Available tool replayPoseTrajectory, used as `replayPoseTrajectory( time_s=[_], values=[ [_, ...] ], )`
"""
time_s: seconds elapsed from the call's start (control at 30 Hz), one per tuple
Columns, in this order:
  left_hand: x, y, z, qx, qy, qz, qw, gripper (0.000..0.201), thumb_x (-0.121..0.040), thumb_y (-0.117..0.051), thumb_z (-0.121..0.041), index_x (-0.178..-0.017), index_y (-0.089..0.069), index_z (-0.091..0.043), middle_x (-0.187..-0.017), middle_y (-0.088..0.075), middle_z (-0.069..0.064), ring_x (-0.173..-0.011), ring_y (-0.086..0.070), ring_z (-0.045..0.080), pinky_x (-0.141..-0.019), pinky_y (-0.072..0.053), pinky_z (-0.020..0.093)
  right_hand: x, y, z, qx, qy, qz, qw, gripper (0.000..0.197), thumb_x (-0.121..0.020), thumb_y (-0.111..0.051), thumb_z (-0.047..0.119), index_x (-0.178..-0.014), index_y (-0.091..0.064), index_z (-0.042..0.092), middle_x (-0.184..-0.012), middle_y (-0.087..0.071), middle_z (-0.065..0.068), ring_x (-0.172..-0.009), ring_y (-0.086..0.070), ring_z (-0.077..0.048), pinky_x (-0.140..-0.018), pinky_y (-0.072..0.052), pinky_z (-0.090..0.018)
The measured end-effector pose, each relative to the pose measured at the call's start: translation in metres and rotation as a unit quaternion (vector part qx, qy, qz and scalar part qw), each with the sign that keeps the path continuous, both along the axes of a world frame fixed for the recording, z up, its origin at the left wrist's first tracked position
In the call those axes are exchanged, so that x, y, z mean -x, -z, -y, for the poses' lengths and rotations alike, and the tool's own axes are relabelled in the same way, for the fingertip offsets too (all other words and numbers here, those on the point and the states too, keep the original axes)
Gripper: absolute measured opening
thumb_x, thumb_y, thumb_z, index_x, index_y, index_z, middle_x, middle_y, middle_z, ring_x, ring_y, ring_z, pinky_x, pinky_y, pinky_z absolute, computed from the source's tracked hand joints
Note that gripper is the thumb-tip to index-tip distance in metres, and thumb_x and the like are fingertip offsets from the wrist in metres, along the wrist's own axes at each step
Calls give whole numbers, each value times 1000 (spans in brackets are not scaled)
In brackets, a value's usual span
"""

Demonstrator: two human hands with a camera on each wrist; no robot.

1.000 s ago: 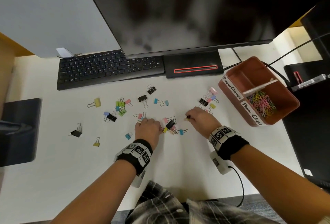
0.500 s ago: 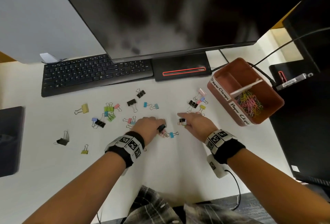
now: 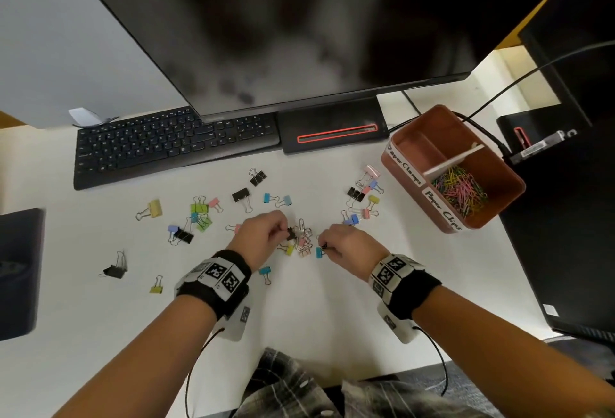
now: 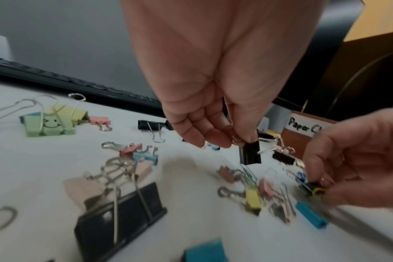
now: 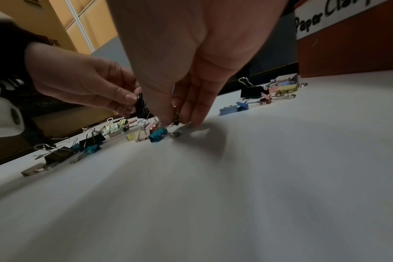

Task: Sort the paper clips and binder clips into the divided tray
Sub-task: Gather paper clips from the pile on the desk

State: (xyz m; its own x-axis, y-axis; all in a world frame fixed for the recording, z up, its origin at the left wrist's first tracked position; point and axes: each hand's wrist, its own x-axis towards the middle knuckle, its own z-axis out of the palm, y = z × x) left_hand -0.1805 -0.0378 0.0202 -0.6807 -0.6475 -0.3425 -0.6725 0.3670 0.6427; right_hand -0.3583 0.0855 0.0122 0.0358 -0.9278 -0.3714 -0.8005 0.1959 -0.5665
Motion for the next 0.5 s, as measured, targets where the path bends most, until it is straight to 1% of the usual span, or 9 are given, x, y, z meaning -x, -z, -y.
replayPoseTrajectory(
  time_s=[0.07,0.1,0.13,0.2,0.23,0.3,0.37,0.43,0.5],
  values=[
    [-3,-10,5,7,-35,-36,999,7,-88,-59,-15,-82,-55,-15,-82,-66,5,-76,-60,20,-69,-46,22,2,-3,2,36,9,21,999,23,-91,-49,9,-111,-60,7,-105,-62,-12,-97,-58,-27,-85,-50,-41],
    [-5,-14,7,10,-53,-47,997,7,-88,-58,-14,-82,-56,-14,-83,-66,6,-77,-61,21,-71,-47,23,4,-5,4,48,25,28,998,26,-92,-49,11,-116,-59,11,-105,-63,-10,-98,-58,-24,-85,-51,-39],
    [-6,-17,10,12,-71,-53,996,6,-89,-58,-15,-84,-56,-13,-84,-67,7,-77,-61,21,-71,-46,20,8,-7,5,54,49,28,997,30,-92,-50,13,-121,-56,15,-105,-63,-7,-98,-58,-21,-86,-50,-35],
    [-10,-18,15,7,-107,-47,993,2,-90,-56,-16,-90,-55,-14,-85,-67,9,-74,-60,19,-65,-44,16,22,-11,9,65,112,9,992,34,-91,-53,16,-125,-54,19,-105,-66,-5,-99,-59,-20,-88,-48,-32],
    [-12,-18,16,3,-124,-38,992,6,-90,-56,-16,-95,-54,-16,-85,-67,9,-71,-60,20,-62,-45,18,31,-13,10,61,141,-4,988,33,-91,-54,17,-124,-55,20,-107,-67,-4,-100,-60,-21,-89,-48,-32],
    [-16,-14,15,-1,-141,-17,990,19,-89,-58,-18,-105,-49,-20,-84,-66,9,-73,-60,21,-62,-46,23,46,-15,11,22,164,-39,985,30,-92,-52,17,-121,-58,16,-111,-68,-7,-104,-61,-25,-91,-47,-33],
    [-18,-12,11,0,-139,-3,990,27,-88,-60,-18,-111,-45,-20,-82,-65,6,-72,-59,18,-62,-44,20,56,-14,13,1,155,-86,984,26,-93,-50,18,-115,-63,12,-108,-68,-12,-101,-61,-29,-88,-46,-33],
    [-16,-12,4,-1,-125,11,992,25,-88,-61,-19,-108,-48,-19,-79,-64,2,-69,-58,14,-62,-45,21,61,-12,17,-27,151,-110,982,23,-93,-49,21,-107,-65,11,-103,-68,-12,-97,-61,-29,-84,-48,-33],
    [-10,-11,-4,-6,-98,27,995,17,-87,-61,-21,-103,-54,-18,-82,-66,1,-71,-58,14,-70,-48,26,63,-12,25,-95,142,-113,979,24,-94,-48,23,-107,-64,10,-104,-67,-12,-96,-61,-28,-86,-49,-33]
  ],
)
